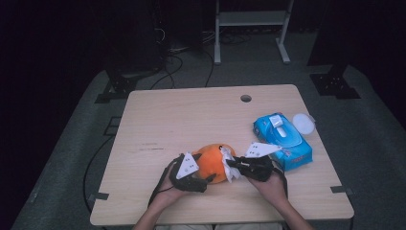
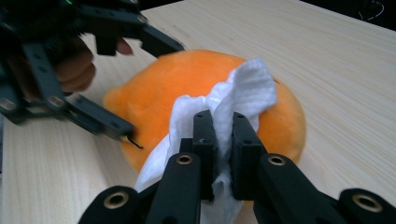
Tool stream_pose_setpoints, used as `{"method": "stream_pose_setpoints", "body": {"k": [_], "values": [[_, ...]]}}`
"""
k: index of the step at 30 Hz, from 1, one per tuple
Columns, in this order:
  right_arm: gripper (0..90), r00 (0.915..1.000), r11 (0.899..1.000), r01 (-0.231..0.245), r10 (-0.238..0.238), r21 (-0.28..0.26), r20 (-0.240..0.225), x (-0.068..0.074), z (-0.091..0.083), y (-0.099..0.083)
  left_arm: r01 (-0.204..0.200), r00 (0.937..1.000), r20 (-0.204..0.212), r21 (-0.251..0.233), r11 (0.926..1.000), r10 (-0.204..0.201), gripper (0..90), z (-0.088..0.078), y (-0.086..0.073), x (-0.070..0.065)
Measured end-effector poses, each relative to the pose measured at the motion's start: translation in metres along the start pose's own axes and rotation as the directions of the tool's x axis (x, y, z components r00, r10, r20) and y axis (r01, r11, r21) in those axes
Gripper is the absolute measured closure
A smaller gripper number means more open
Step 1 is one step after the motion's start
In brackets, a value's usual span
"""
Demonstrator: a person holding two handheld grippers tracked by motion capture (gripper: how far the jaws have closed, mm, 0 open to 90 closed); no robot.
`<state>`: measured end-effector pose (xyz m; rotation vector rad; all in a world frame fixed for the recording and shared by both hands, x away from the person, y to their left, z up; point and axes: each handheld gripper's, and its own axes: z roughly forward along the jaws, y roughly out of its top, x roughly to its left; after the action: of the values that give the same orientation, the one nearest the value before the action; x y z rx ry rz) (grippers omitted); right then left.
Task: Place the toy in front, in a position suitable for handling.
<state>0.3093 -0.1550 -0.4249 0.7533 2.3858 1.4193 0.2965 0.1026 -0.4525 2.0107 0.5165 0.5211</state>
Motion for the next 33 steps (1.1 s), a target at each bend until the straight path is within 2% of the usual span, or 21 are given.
{"method": "stream_pose_setpoints", "body": {"k": [1, 2, 3, 4, 5, 7, 8, 10, 11, 13, 15, 17, 18, 19, 20, 21, 23, 26, 28, 31, 33], "values": [[82.3, 0.9992, 0.999, 0.04, -0.04, -0.001, 0.006, 0.012, 0.004, 0.001, -0.012, 0.9999, -0.006, 0.009, 0.9999, 0.012, 22.8, -0.001, 0.0, 0.001], [82.3, 0.9992, 0.999, 0.04, -0.04, -0.001, 0.006, 0.012, 0.004, 0.001, -0.012, 0.9999, -0.006, 0.009, 0.9999, 0.012, 24.1, -0.001, 0.0, 0.001], [82.2, 0.9977, 0.998, 0.058, -0.058, -0.001, -0.034, 0.021, 0.008, 0.003, -0.009, 0.9999, -0.006, 0.007, 0.9999, 0.009, 26.2, -0.001, 0.0, 0.002], [82.2, 0.9977, 0.998, 0.058, -0.058, -0.001, -0.034, 0.021, 0.008, 0.003, -0.008, 0.9999, -0.006, 0.008, 0.9999, 0.008, 26.2, -0.002, 0.0, 0.003], [82.3, 0.9939, 0.994, 0.11, -0.11, 0.009, -0.008, 0.025, 0.011, 0.006, -0.002, 1.0, -0.005, 0.007, 1.0, 0.002, 31.5, -0.003, -0.001, 0.005], [82.3, 0.9966, 0.997, 0.082, -0.082, 0.0, 0.008, 0.019, 0.009, 0.007, 0.01, 0.9999, -0.006, 0.004, 0.9999, -0.01, 34.8, -0.003, -0.001, 0.007], [82.3, 0.9979, 0.998, 0.062, -0.062, -0.006, 0.018, 0.014, 0.007, 0.006, 0.03, 0.9996, -0.002, -0.001, 0.9996, -0.03, 35.2, -0.003, -0.001, 0.009], [82.3, 0.9982, 0.999, 0.047, -0.047, -0.003, 0.038, 0.008, 0.005, 0.005, 0.029, 0.9996, 0.0, -0.002, 0.9996, -0.029, 35.6, -0.003, -0.001, 0.011], [82.3, 0.9971, 1.0, 0.018, -0.018, -0.004, 0.073, -0.002, 0.001, 0.0, 0.047, 0.9989, 0.008, -0.009, 0.9989, -0.047, 35.6, -0.003, -0.002, 0.012], [82.4, 0.9963, 1.0, -0.005, 0.005, -0.006, 0.086, -0.006, -0.001, -0.002, 0.063, 0.9979, 0.012, -0.014, 0.9979, -0.063, 35.6, -0.002, -0.002, 0.014], [82.4, 0.9958, 1.0, -0.001, 0.001, -0.009, 0.092, -0.004, -0.001, -0.002, 0.067, 0.9977, 0.007, -0.013, 0.9976, -0.067, 35.5, -0.002, -0.002, 0.015], [82.4, 0.9985, 0.999, 0.024, -0.023, -0.021, 0.05, 0.013, 0.007, 0.002, 0.098, 0.9951, 0.005, -0.025, 0.9948, -0.098, 35.1, 0.001, -0.004, 0.019], [82.4, 0.9985, 0.999, 0.024, -0.023, -0.021, 0.05, 0.013, 0.007, 0.002, 0.098, 0.9951, 0.005, -0.025, 0.9948, -0.098, 34.4, 0.001, -0.004, 0.019], [82.4, 0.9944, 0.996, 0.087, -0.087, -0.005, 0.061, 0.026, 0.015, 0.006, 0.104, 0.9945, -0.004, -0.022, 0.9943, -0.104, 33.5, 0.0, -0.005, 0.019], [82.4, 0.9921, 0.995, 0.102, -0.102, 0.002, 0.072, 0.028, 0.017, 0.008, 0.104, 0.9945, -0.004, -0.022, 0.9943, -0.104, 32.4, 0.0, -0.005, 0.019], [82.4, 0.9921, 0.995, 0.102, -0.102, 0.002, 0.072, 0.028, 0.017, 0.008, 0.108, 0.9942, -0.005, -0.025, 0.9939, -0.108, 32.4, 0.0, -0.005, 0.02], [82.4, 0.9963, 0.999, 0.052, -0.051, -0.01, 0.069, 0.016, 0.013, 0.01, 0.1, 0.9949, -0.004, -0.033, 0.9944, -0.1, 26.9, -0.001, -0.005, 0.02], [82.4, 0.993, 1.0, 0.006, -0.004, -0.014, 0.118, -0.002, 0.004, 0.004, 0.077, 0.997, -0.003, -0.031, 0.9966, -0.077, 23.8, 0.001, -0.003, 0.017], [82.4, 0.9886, 1.0, -0.017, 0.018, -0.012, 0.149, -0.01, 0.001, 0.001, 0.077, 0.997, 0.005, -0.032, 0.9965, -0.077, 27.5, 0.001, -0.003, 0.016], [82.5, 0.9875, 1.0, -0.016, 0.017, -0.012, 0.156, -0.009, 0.002, 0.0, 0.068, 0.9977, 0.006, -0.029, 0.9973, -0.068, 30.1, 0.002, -0.003, 0.017], [82.5, 0.9902, 1.0, 0.015, -0.012, -0.016, 0.139, 0.001, 0.005, 0.002, 0.067, 0.9977, 0.009, -0.028, 0.9973, -0.067, 31.4, 0.002, -0.004, 0.017]]}}
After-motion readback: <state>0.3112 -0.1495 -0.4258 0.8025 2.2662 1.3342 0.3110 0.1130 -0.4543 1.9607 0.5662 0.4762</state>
